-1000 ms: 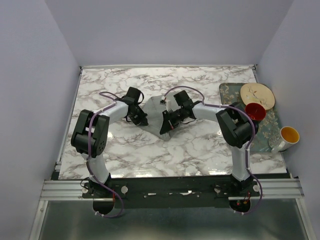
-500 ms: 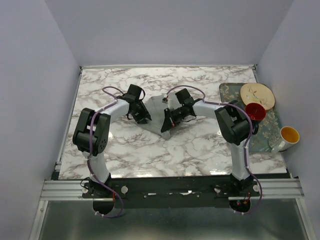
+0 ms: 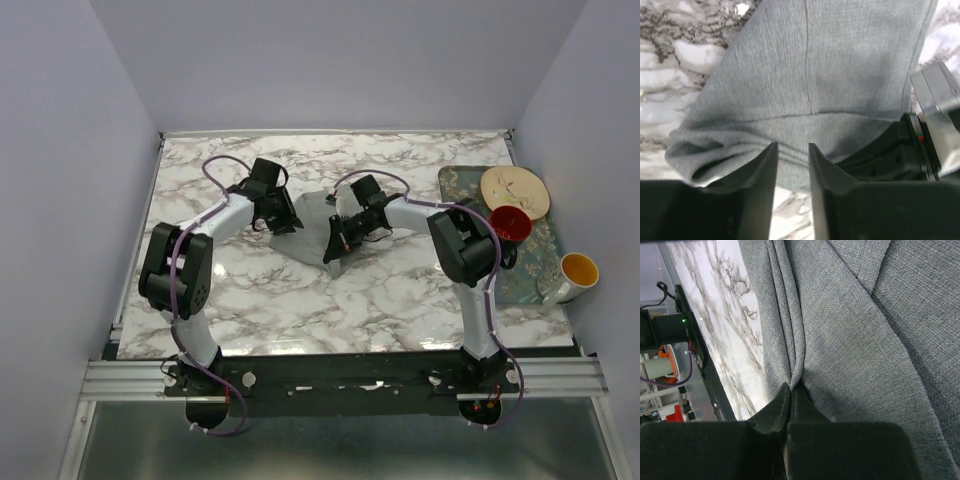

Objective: Fold the napkin, place the utensils inside, and roll it up
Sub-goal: Roll the napkin with the utensil

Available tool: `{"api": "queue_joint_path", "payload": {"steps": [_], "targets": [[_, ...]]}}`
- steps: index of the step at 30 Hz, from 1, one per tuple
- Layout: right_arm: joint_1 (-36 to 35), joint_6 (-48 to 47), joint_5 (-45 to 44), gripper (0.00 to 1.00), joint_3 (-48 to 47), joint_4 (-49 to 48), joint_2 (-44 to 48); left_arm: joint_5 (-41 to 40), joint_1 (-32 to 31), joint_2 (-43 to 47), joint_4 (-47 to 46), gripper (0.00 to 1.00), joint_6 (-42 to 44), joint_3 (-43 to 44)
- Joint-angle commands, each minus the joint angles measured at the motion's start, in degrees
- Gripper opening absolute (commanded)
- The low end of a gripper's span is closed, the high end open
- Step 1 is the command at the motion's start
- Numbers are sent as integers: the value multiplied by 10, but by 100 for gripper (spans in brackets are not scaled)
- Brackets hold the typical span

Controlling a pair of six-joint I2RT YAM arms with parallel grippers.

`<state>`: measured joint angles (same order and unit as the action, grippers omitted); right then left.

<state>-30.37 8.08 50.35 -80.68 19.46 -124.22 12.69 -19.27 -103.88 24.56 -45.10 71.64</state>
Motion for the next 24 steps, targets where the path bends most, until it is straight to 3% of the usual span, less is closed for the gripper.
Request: {"api": "queue_joint_path", "payload": {"steps": [1, 3, 8, 20, 24], "targets": [[0, -20, -46, 4, -8, 37, -30, 28, -10, 84, -5, 24, 27, -54], [-1, -19, -45, 5, -12, 39, -34, 71, -12, 93, -44, 17, 5, -90], [0, -20, -43, 5, -18, 42, -37, 88, -17, 54, -83, 6, -17, -101], [0, -29, -48, 6, -17, 51, -28, 81, -16, 22, -113, 0, -35, -120], [-1, -30, -54, 12, -15, 51, -24, 87, -15, 16, -167, 0, -58, -160]]}}
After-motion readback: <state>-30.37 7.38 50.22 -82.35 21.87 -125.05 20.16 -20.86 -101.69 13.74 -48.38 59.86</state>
